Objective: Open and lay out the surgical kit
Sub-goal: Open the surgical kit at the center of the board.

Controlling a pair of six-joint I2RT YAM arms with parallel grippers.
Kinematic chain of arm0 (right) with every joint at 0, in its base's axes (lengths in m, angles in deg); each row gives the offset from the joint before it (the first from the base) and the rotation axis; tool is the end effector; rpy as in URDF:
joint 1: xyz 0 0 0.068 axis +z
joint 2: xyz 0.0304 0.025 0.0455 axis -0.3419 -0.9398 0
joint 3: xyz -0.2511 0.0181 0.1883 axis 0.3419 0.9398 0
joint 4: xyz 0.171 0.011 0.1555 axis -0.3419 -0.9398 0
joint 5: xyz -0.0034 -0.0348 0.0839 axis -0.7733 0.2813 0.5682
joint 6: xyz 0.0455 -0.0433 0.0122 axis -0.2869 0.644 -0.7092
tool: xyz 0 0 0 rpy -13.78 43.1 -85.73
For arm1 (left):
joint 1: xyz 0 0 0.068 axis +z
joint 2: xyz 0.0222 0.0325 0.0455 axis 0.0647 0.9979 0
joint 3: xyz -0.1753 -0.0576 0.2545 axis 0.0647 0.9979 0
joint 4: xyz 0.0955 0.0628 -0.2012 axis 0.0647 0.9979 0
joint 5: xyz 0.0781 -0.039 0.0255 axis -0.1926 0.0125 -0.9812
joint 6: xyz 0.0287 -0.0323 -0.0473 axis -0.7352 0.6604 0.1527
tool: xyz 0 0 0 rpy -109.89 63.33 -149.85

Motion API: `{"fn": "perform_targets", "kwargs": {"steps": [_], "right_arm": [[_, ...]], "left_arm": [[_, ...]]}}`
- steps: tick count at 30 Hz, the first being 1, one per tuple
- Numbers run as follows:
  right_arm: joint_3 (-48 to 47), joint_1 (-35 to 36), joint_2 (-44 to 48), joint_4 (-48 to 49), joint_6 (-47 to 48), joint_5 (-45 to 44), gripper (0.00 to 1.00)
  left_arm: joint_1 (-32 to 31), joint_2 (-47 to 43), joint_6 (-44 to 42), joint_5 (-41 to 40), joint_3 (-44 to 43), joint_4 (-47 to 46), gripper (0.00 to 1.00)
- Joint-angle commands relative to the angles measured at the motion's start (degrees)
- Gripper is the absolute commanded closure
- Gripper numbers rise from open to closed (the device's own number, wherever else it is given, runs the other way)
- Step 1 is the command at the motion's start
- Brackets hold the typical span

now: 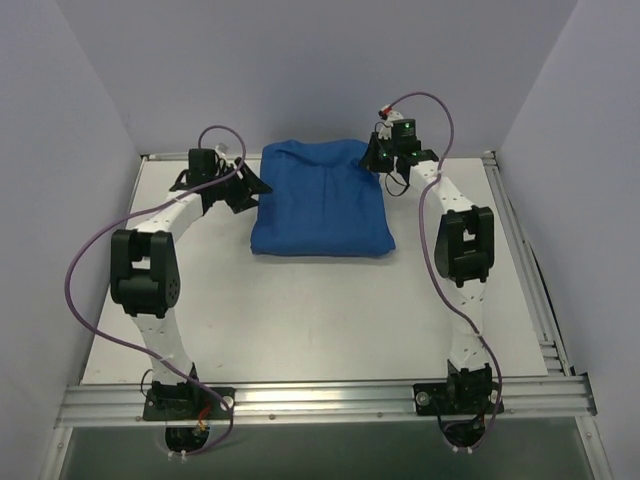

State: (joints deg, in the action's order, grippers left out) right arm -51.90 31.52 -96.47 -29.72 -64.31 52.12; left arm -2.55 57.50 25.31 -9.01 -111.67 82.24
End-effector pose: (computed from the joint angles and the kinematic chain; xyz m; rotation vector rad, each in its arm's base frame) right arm 0.5538 0.1316 0.2947 -0.2244 1.9178 0.6559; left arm 0.4451 -0.0728 0.2766 -0.4834 2.3113 -1.0136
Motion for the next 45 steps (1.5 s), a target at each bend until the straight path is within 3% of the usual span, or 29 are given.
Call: {"fn": "perform_targets", "kwargs": {"steps": [1,4,11,20,26,33,39,42,43,45], "right_arm": [[7.89,2.97,14.78,2.43,-2.68,1.04,1.0],[21.26,3.94,24.54,6.84,-6.02,1.46,1.0],[47.19,4.73,45.29,5.97,-12.09,2.52,1.0],[74.53,7.36,74.47,-11.6,-20.97,2.77,1.0],[88.59,13.78,97.05,-19.15,-31.96,4.37,0.99],[89.75,14.92,102.35,-30.23,-31.79,4.8,0.96],[89.14,17.03,91.99,-36.05,-21.86,3.13,0.82],[87.04,18.35,88.22,-34.99,-21.34,2.7,0.57],[84.33,18.44,86.98,-34.9,-20.72,2.44,0.44],[79.67,18.35,82.68,-34.73,-18.18,-1.76,0.31]], "left_arm": [[0.2,-9.41,1.8,-1.26,1.83,-3.48,0.3],[0.37,-14.33,2.68,-2.49,3.85,-1.38,0.3],[0.55,-27.69,2.51,-4.43,8.68,3.36,0.3],[0.64,-43.08,1.28,-6.01,14.05,8.28,0.27],[0.64,-50.03,0.66,-5.75,20.99,8.56,0.25],[0.81,-50.74,-0.57,-4.08,26.09,8.46,0.25],[0.81,-49.08,-2.68,-3.12,27.59,8.99,0.2],[0.29,-47.06,-3.29,-1.62,26.98,7.94,0.11],[0.11,-46.26,-4.25,-0.4,26.45,8.2,0.1],[-0.85,-43.55,-5.49,0.93,24.18,8.12,0.1]]}}
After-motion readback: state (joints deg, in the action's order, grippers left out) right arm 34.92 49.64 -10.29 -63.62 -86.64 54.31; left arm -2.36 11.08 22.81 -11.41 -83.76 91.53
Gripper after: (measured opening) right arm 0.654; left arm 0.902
